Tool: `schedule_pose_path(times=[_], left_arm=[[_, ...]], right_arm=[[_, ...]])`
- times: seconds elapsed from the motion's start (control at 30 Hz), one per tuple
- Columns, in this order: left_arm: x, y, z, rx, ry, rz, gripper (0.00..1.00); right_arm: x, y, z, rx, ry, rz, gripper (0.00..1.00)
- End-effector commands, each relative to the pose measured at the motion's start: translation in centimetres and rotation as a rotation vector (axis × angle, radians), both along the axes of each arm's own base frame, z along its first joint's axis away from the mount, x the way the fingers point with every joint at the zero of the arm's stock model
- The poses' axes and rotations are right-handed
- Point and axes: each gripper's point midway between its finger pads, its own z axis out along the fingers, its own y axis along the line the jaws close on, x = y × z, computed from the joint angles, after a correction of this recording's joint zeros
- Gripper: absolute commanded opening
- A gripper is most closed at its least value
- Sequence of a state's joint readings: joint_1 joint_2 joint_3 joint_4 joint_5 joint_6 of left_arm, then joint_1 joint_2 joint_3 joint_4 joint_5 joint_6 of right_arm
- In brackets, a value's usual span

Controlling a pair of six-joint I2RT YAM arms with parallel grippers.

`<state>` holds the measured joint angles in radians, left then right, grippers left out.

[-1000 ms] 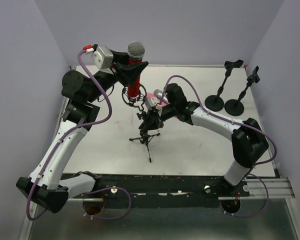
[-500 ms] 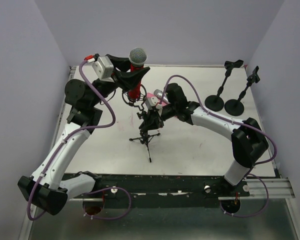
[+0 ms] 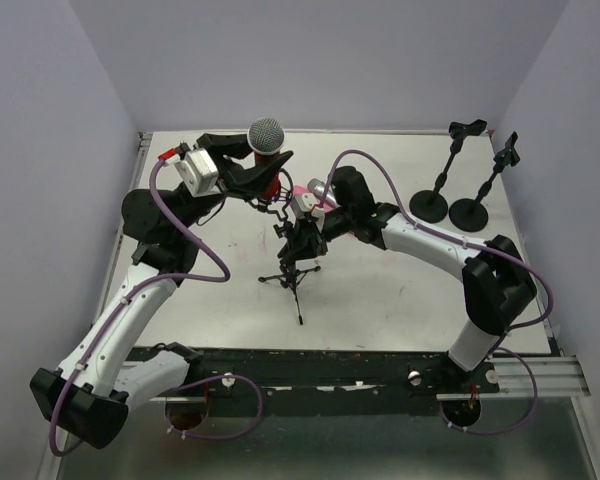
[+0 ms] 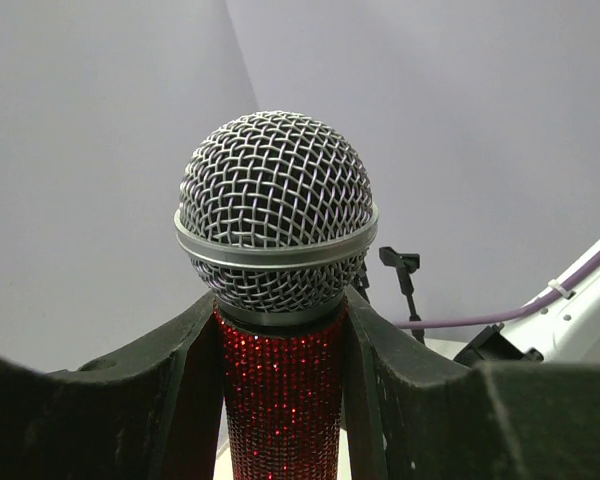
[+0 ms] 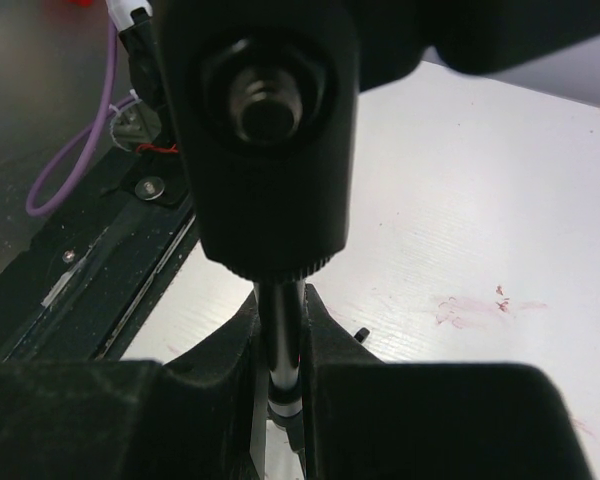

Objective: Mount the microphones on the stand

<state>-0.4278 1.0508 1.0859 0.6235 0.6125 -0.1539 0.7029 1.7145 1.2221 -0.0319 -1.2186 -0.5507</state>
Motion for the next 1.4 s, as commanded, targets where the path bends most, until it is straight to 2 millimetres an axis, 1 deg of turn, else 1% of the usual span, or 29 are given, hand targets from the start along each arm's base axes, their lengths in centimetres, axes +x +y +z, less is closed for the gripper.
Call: schedule_pose_path(times=[0.0, 0.13, 0.17, 0.2, 0.33, 0.5, 0.6, 0.7, 0.83, 0.97, 1.1, 1.2, 1.27, 1.37], left_arm=[[2.2, -0.9, -8.0, 0.184, 0.153, 0.020, 0.00], [2.7, -0.8, -9.8, 0.225, 0.205, 0.037, 0.00], [2.9, -0.8, -10.0, 0.242, 0.195, 0.055, 0.00], [3.2, -0.8, -10.5, 0.252, 0.221, 0.060, 0.00], [4.0, -0.6, -10.9, 0.281, 0.275, 0.085, 0.00], [4.9, -0.3, -12.2, 0.317, 0.356, 0.128, 0.00], [4.9, 0.0, -12.2, 0.320, 0.447, 0.135, 0.00], [4.5, -0.1, -12.1, 0.299, 0.513, 0.116, 0.00], [4.8, 0.0, -12.3, 0.264, 0.598, 0.108, 0.00], [5.1, 0.3, -11.6, 0.206, 0.648, 0.109, 0.00], [5.7, 1.4, -10.6, 0.116, 0.709, 0.131, 0.00], [6.4, 2.0, -10.0, 0.094, 0.735, 0.178, 0.00], [6.8, 2.2, -9.8, 0.090, 0.771, 0.195, 0.00], [7.3, 2.4, -10.3, 0.094, 0.855, 0.227, 0.00]], right_arm=[[0.0, -0.9, -3.5, -0.076, 0.079, -0.011, 0.08], [0.0, -0.9, -3.7, -0.082, 0.087, -0.011, 0.08], [0.0, -0.9, -3.6, -0.079, 0.084, -0.010, 0.08], [0.0, -0.9, -3.7, -0.081, 0.087, -0.010, 0.08], [0.0, -0.9, -4.0, -0.086, 0.096, -0.011, 0.08], [0.0, -0.9, -4.3, -0.091, 0.102, -0.009, 0.08], [0.0, -0.9, -4.3, -0.093, 0.102, -0.012, 0.08], [0.1, -0.9, -4.5, -0.096, 0.104, -0.013, 0.08], [0.0, -1.0, -4.8, -0.101, 0.106, -0.015, 0.08], [0.0, -1.0, -5.0, -0.105, 0.109, -0.014, 0.08], [-0.1, -1.1, -4.9, -0.103, 0.109, -0.013, 0.08], [0.0, -1.1, -5.0, -0.103, 0.110, -0.013, 0.08], [-0.1, -1.0, -5.1, -0.106, 0.112, -0.013, 0.08], [-0.1, -1.1, -5.1, -0.106, 0.112, -0.015, 0.08]])
